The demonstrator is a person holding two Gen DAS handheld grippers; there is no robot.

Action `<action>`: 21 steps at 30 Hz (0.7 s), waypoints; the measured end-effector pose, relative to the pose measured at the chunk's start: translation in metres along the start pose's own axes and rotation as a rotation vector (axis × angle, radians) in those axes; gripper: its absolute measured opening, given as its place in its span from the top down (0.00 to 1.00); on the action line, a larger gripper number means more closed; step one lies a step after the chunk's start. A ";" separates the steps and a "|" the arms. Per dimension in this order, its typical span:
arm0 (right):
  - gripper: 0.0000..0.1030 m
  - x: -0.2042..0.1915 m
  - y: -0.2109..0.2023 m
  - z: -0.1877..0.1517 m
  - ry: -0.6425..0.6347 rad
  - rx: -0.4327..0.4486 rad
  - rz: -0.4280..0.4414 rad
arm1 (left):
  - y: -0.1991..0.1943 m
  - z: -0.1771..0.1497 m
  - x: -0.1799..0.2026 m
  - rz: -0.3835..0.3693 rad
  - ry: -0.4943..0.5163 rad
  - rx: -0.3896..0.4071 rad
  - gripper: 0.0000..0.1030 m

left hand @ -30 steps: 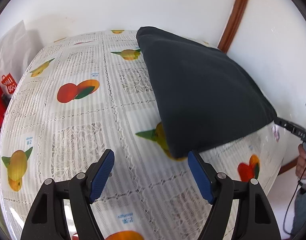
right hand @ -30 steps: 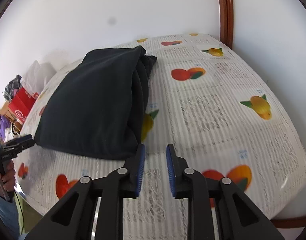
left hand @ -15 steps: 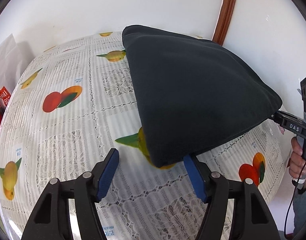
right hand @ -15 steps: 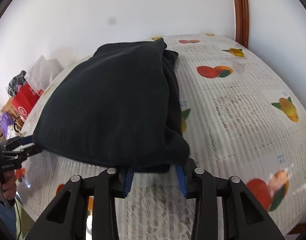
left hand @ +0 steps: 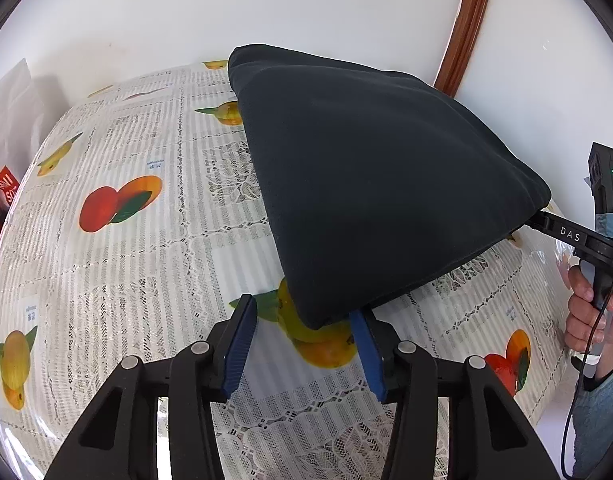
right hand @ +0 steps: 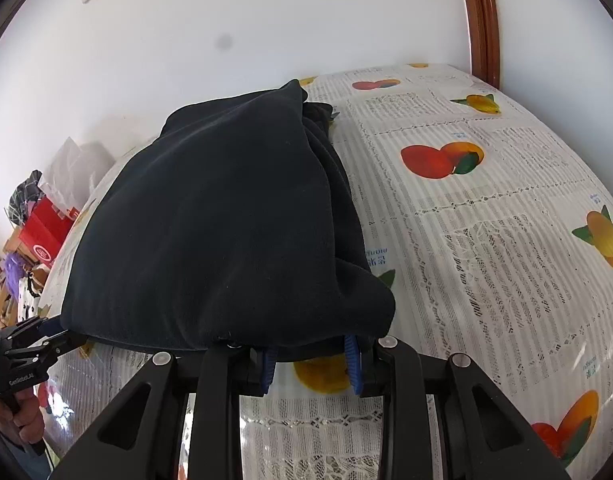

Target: Fold small clothes

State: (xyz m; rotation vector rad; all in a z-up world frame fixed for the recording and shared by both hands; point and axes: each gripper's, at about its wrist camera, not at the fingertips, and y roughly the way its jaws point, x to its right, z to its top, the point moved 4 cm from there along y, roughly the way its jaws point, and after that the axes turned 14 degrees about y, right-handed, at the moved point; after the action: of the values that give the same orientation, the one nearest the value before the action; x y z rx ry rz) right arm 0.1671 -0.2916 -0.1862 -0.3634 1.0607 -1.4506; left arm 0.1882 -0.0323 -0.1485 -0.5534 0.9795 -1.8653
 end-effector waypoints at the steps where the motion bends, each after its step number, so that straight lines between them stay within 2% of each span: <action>1: 0.73 -0.001 0.000 0.000 -0.003 0.001 -0.004 | 0.000 0.000 -0.001 0.000 -0.006 -0.003 0.56; 7: 0.73 -0.002 -0.001 0.000 -0.017 -0.015 -0.018 | -0.001 -0.002 -0.003 -0.004 -0.030 -0.012 0.57; 15: 0.72 -0.001 -0.022 -0.010 -0.074 0.019 -0.104 | -0.016 -0.008 -0.006 0.003 -0.048 -0.002 0.57; 21: 0.72 -0.001 -0.048 -0.010 -0.091 0.044 -0.103 | -0.041 -0.006 -0.008 -0.005 -0.061 0.065 0.57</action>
State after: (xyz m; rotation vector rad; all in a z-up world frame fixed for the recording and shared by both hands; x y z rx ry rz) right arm 0.1299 -0.2951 -0.1544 -0.4538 0.9473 -1.5314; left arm 0.1663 -0.0125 -0.1179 -0.5707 0.8747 -1.8674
